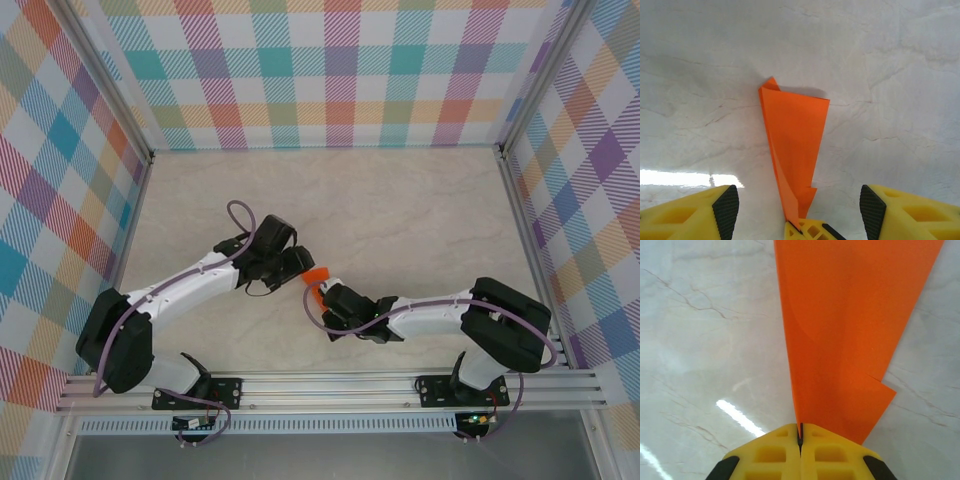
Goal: Fold a paper plane with a square sheet of paper (pick it up from the middle)
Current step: Fold the wing for the fifth time at the center of the table.
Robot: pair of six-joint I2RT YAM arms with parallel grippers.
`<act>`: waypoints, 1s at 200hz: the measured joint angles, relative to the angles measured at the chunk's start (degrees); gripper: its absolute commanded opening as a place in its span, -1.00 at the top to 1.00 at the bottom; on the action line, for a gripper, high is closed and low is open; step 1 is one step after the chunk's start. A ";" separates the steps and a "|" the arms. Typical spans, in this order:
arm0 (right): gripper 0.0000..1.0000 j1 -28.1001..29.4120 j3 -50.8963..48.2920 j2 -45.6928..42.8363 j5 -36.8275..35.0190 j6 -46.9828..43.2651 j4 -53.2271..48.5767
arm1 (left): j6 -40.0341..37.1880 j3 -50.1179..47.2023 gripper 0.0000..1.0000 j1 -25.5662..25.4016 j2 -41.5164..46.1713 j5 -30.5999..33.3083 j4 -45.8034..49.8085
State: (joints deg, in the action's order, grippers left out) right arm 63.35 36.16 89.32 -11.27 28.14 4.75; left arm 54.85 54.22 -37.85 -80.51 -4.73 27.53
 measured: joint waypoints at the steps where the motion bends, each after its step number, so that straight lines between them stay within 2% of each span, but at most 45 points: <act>1: 0.93 -0.11 -0.11 0.00 0.35 0.07 0.24 | 0.00 -0.09 -0.33 0.00 0.02 0.00 0.00; 22: 0.94 -2.47 -2.25 0.00 5.20 1.64 4.15 | 0.00 -2.25 -0.25 0.00 0.26 -0.09 -0.31; 62: 0.95 -7.17 -5.38 0.00 14.75 5.01 10.99 | 0.07 -6.86 0.14 0.00 2.69 -0.48 -2.75; 82: 0.95 -9.05 -6.12 0.22 18.64 6.67 13.38 | 0.46 -9.33 0.21 0.00 4.17 -1.42 -5.95; 142: 0.95 -13.68 -6.56 2.34 28.72 10.93 18.16 | 0.48 -16.37 0.21 0.00 4.66 -6.01 -18.71; 200: 0.92 -16.13 -8.13 5.51 32.92 15.85 23.23 | 0.44 -19.19 0.18 0.00 3.39 -10.32 -31.78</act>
State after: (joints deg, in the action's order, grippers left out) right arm 47.22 28.03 94.83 21.65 43.99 27.99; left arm 55.29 35.03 -37.85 -77.12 -15.05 -4.25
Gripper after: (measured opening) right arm 0.046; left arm 0.406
